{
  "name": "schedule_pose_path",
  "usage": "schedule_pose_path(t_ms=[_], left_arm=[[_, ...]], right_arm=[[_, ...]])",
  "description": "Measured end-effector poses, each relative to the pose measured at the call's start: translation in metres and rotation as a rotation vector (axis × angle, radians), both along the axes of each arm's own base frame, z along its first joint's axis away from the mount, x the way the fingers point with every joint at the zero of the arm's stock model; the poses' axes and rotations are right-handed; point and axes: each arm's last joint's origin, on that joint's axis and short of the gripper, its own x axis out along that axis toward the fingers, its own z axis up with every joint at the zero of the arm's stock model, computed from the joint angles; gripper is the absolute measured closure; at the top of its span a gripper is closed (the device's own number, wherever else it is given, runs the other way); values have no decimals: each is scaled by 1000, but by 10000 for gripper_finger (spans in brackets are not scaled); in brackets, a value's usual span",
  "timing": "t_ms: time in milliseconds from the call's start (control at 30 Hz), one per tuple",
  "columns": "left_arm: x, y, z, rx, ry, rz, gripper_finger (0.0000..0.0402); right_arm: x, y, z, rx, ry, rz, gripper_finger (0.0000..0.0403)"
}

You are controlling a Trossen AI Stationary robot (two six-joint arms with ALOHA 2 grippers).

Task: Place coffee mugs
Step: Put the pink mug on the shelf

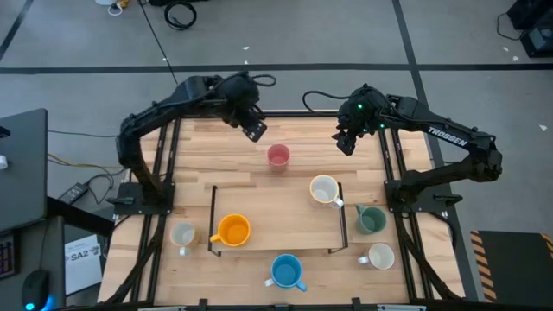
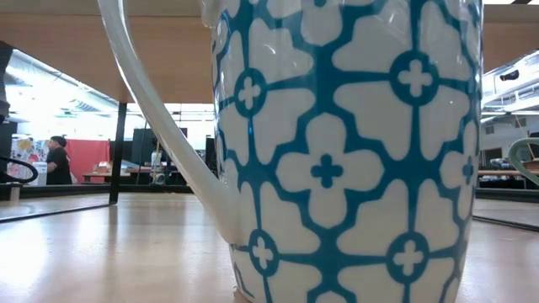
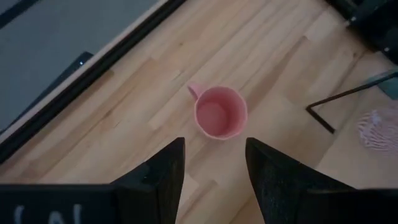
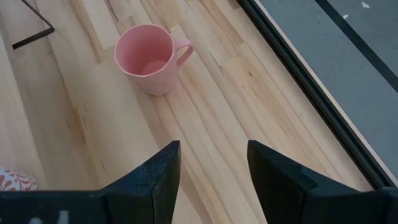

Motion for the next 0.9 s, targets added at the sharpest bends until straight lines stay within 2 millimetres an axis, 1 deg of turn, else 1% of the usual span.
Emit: schedule_pose_path(t_ms=[233, 367, 533, 700, 900], left_arm=[[32, 27, -37, 4, 72, -40, 225], [54, 38, -65, 5, 129, -79, 225], [75, 47, -102, -19, 217, -122, 225], [90, 53, -133, -44, 278, -132, 225], [99, 56, -156, -71, 317, -137, 225]], right_arm=[[0, 0, 0, -4, 2, -4, 211], [0, 0, 0, -3, 2, -3, 211], [0, 0, 0, -3, 4, -4, 211], [-1, 0, -1, 3, 14, -4, 211], [-1, 0, -1, 3, 14, -3, 211]])
